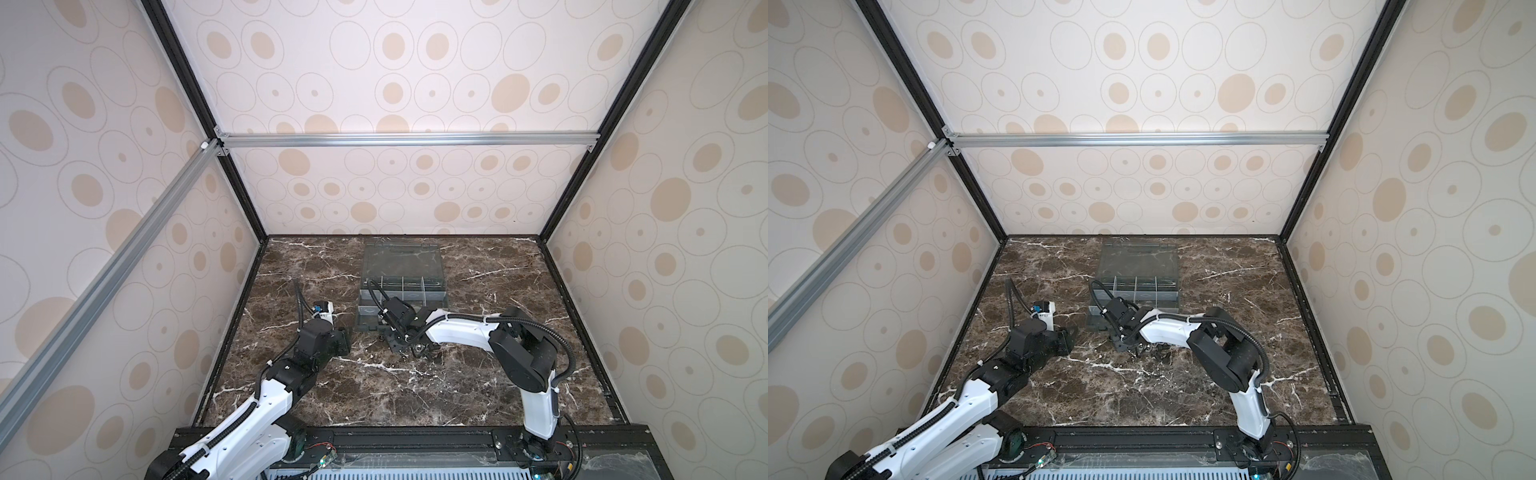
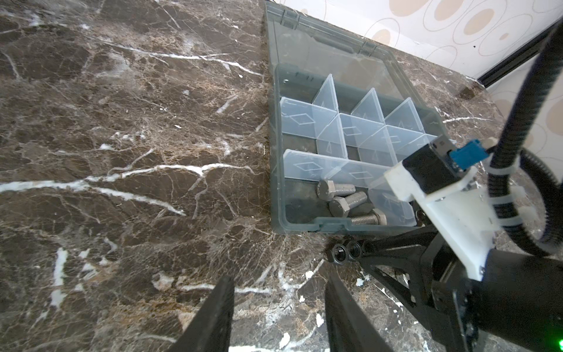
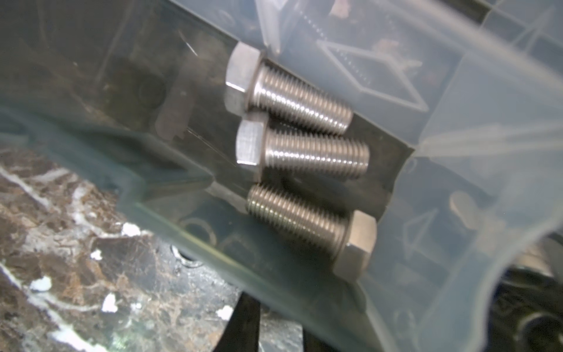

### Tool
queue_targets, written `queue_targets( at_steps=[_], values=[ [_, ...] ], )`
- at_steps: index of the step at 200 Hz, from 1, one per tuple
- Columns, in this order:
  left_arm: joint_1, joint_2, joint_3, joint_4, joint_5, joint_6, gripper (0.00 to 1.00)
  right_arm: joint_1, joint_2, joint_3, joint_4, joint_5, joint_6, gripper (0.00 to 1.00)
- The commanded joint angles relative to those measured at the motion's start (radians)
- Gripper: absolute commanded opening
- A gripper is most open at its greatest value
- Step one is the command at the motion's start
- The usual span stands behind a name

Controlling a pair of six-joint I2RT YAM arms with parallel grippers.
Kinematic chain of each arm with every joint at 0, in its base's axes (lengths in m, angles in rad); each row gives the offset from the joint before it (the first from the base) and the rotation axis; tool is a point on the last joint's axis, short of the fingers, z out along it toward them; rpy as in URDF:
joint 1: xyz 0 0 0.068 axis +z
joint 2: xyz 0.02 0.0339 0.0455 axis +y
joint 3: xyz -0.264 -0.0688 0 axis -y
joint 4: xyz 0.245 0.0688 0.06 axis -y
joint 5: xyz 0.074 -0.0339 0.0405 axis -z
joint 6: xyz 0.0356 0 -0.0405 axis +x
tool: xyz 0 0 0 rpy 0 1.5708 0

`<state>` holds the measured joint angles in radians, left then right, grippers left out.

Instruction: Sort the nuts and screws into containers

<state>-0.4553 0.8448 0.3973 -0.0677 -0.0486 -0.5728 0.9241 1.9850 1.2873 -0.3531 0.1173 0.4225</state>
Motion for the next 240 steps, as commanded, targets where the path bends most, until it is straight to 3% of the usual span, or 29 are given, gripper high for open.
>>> queue_targets(
  at_steps=[1,116,154,176,240],
  values=[
    [0.006,-0.019,-0.005,-0.009,-0.001,-0.015,0.49,0.027,-0.009,-0.055,-0.029,-0.012,0.014,0.2],
    [0.006,-0.029,-0.018,-0.004,-0.007,-0.017,0.49,0.086,-0.1,-0.159,-0.021,-0.028,0.045,0.2],
    [0.006,-0.036,-0.02,-0.008,-0.007,-0.018,0.49,0.087,-0.08,-0.138,-0.032,-0.02,0.045,0.35],
    [0.006,-0.038,-0.018,-0.009,-0.008,-0.018,0.49,0.086,-0.065,-0.112,-0.047,-0.01,0.042,0.39],
    [0.007,-0.041,-0.018,-0.003,-0.009,-0.011,0.49,0.085,-0.018,-0.055,-0.095,0.008,0.04,0.32]
  ],
)
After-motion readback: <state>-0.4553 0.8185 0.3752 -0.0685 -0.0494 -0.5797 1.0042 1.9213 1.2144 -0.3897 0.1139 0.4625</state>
